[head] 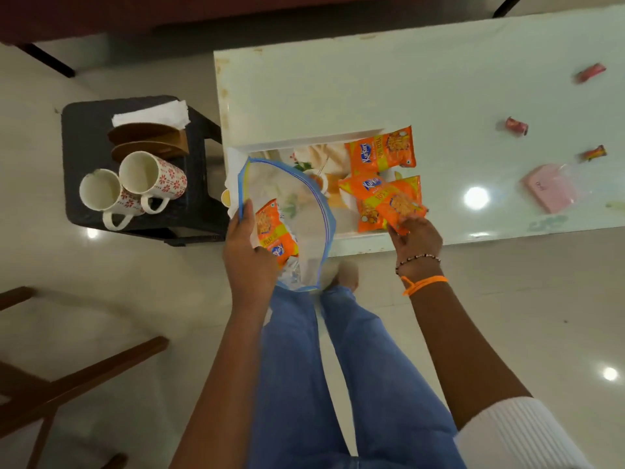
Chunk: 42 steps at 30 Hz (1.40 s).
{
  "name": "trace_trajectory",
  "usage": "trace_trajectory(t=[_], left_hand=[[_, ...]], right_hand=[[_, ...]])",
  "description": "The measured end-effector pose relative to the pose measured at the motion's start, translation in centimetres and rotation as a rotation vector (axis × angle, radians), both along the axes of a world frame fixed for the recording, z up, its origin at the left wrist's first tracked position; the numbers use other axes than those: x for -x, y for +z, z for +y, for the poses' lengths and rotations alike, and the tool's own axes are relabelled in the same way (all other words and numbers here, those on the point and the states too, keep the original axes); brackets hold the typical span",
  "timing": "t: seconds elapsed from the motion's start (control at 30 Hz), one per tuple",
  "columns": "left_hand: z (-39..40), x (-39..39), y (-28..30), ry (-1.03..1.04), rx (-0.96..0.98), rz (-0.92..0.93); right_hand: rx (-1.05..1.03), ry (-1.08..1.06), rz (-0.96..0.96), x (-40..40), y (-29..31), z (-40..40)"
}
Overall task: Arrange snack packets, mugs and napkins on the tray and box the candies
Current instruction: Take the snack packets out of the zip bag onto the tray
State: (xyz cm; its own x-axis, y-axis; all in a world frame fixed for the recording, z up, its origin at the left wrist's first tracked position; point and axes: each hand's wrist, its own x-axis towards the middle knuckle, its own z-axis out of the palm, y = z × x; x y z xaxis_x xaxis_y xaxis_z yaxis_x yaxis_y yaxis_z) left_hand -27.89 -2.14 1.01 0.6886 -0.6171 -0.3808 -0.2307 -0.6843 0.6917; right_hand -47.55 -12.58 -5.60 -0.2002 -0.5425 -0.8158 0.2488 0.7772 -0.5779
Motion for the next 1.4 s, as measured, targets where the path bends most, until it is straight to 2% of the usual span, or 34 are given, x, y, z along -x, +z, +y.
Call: trace_trajectory(t=[0.17, 0.33, 0.57, 0.63, 0.73, 0.8, 0.87, 0.97, 1.03, 1.17, 1.3, 1.4], left_hand=[[1.0, -0.8, 0.3, 0.045, 0.061, 0.055], [2.0, -1.2, -0.1, -0.012, 0.048, 0.032], [2.8, 0.1, -0.6, -0.082, 0.086, 0.102], [2.9, 0.2, -0.7, -0.083, 0.086, 0.132], [3.0, 0.0, -0.6, -0.078, 0.089, 0.154], [3.1, -0.3, -0.4, -0.092, 0.104, 0.155], [3.0, -0.5, 0.1, -0.124, 0.117, 0.128], [3.0, -0.7, 0.8, -0.178, 0.138, 0.112], [3.1, -0.6, 1.2, -0.200, 0.147, 0.106], [3.5, -0.8, 1.6, -0.170, 0.159, 0.127], [3.9, -1.3, 2.2, -0.135, 0.184, 0.200], [4.0, -1.4, 2.3, -0.119, 0.187, 0.237]], right_hand=[[-0.116, 0.205, 0.117, -2.6, -3.8, 3.3], [-0.138, 0.664, 0.134, -5.2, -6.6, 6.0], [-0.433, 0.630, -0.100, -4.1, -5.3, 6.0], [-0.371, 0.745, 0.048, -3.9, -3.7, 5.0], [0.039, 0.836, 0.400, -5.0, -0.2, 3.3], [0.262, 0.897, 0.471, -6.8, 2.9, 2.7], [0.341, 1.048, 0.405, -9.4, 5.2, 2.7], [0.293, 1.397, 0.427, -13.6, 5.3, 3.0], [0.248, 1.546, 0.472, -16.1, 4.2, 3.4], [0.214, 1.656, 0.458, -19.3, 2.5, 3.5], [0.070, 1.816, 0.486, -19.3, 0.0, 3.4], [-0.035, 1.739, 0.461, -18.8, 0.6, 3.4]])
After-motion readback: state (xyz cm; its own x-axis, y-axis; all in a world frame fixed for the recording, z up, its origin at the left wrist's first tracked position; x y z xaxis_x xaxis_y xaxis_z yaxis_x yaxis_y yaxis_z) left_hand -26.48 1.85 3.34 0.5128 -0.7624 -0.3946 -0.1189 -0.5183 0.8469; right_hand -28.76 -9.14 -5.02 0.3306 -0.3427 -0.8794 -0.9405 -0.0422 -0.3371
